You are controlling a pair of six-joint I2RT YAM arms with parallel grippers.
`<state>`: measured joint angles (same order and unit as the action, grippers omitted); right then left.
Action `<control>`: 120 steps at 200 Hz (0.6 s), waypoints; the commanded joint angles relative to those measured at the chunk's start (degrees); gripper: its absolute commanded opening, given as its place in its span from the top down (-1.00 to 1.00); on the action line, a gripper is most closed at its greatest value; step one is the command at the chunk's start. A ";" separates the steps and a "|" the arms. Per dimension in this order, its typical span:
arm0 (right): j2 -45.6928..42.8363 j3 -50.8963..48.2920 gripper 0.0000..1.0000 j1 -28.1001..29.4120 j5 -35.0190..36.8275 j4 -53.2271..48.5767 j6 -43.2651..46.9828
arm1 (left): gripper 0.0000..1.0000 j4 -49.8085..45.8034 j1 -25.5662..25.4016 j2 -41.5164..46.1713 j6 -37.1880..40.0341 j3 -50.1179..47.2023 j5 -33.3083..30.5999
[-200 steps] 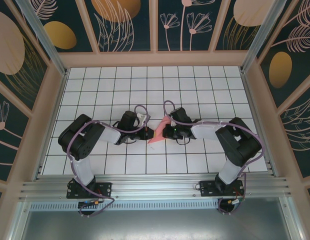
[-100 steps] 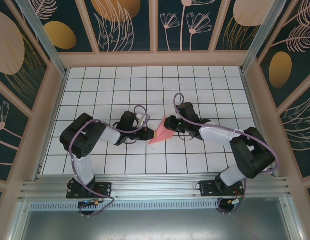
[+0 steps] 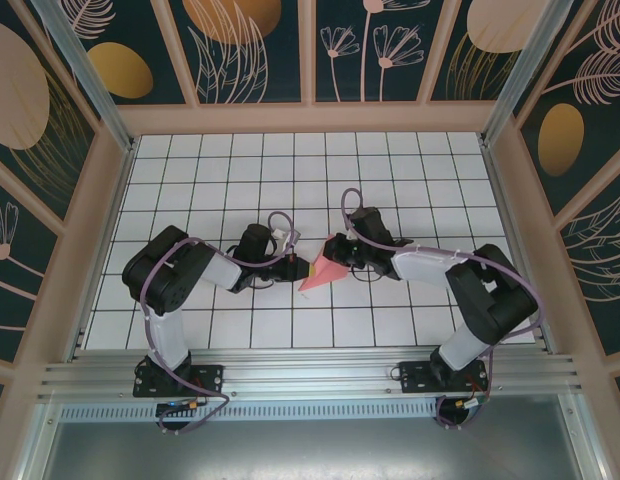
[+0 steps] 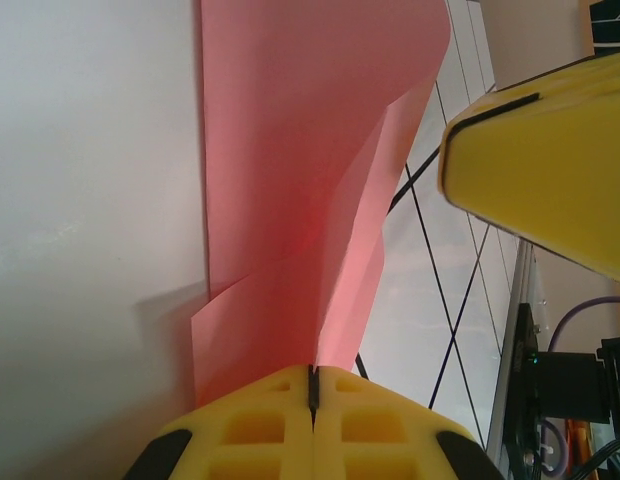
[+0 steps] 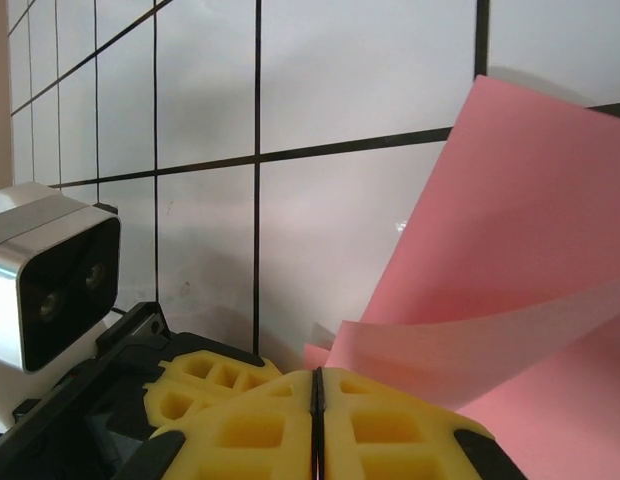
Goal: Fold a paper plane with a square sheet of paper (pick it up from the middle)
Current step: Fourth fold the wing at the center of the table.
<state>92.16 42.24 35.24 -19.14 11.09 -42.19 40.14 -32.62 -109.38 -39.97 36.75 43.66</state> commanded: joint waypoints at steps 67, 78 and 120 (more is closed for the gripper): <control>7.30 0.64 0.79 -0.26 -0.02 4.46 -0.97 | 1.00 -2.14 -0.16 -3.03 -0.96 -0.28 0.84; 7.67 0.69 0.79 -0.31 0.10 4.39 -0.76 | 1.00 -2.27 -0.15 -3.02 -0.99 -0.28 0.58; 8.55 1.18 0.79 -0.61 1.49 2.67 -0.17 | 0.79 -3.90 -0.12 -0.91 -0.57 -0.10 -1.48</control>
<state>99.39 42.39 35.22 -19.53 14.63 -42.74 40.21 -32.58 -109.73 -40.77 36.93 43.86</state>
